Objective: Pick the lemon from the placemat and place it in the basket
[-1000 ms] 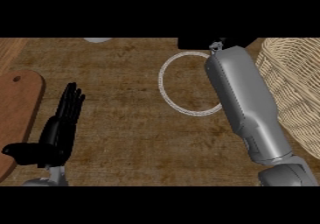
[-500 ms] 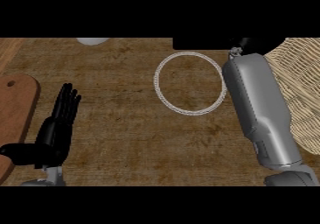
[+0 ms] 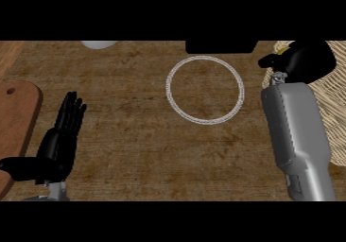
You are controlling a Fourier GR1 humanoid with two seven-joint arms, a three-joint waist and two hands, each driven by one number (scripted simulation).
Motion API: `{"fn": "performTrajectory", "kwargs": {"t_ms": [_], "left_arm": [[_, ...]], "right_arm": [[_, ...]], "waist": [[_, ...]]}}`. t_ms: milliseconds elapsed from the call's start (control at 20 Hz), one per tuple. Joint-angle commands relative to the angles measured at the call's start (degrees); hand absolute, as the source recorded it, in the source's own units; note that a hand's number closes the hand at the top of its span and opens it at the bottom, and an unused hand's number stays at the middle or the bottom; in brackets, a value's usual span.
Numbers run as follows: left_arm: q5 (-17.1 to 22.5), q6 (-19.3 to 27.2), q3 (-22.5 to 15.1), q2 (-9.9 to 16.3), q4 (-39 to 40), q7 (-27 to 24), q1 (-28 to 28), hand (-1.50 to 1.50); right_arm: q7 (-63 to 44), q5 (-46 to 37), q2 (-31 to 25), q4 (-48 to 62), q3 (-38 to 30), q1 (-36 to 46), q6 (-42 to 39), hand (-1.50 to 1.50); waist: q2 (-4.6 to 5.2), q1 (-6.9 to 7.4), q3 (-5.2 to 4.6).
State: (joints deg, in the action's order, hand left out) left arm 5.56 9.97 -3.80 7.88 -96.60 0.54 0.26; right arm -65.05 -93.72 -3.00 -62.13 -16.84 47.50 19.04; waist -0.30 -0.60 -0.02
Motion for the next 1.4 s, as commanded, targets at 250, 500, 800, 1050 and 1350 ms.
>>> {"fn": "performTrajectory", "kwargs": {"t_ms": [250,500,800,1050,1350], "left_arm": [[-1.47,0.55,-1.01,-1.10,-2.51,1.22,-0.26,0.00],[-1.89,0.09,-0.37,-2.37,3.39,-3.57,0.29,0.00],[-0.27,-1.15,0.90,-1.31,-0.14,-1.08,1.56,0.00],[-0.86,-1.05,1.07,-0.71,-1.10,1.13,-0.43,0.00],[-1.12,-1.09,0.82,-1.88,1.75,-0.88,-0.92,0.00]], "right_arm": [[-0.48,3.64,-2.48,-5.71,-3.11,-6.57,-7.28,1.50],[0.91,5.28,-1.03,-10.29,-3.75,-11.66,-5.48,1.50],[4.82,7.37,-0.42,-12.58,-4.62,-18.40,-0.97,1.50],[4.32,7.91,-0.36,-13.15,-6.93,-19.81,1.70,1.50],[5.82,10.84,-0.69,-8.59,-10.22,-17.32,2.07,-1.50]], "waist": [[0.17,0.60,0.02],[0.23,0.32,0.00],[0.25,0.57,0.02],[0.27,0.58,0.04],[0.64,0.88,0.04]]}}
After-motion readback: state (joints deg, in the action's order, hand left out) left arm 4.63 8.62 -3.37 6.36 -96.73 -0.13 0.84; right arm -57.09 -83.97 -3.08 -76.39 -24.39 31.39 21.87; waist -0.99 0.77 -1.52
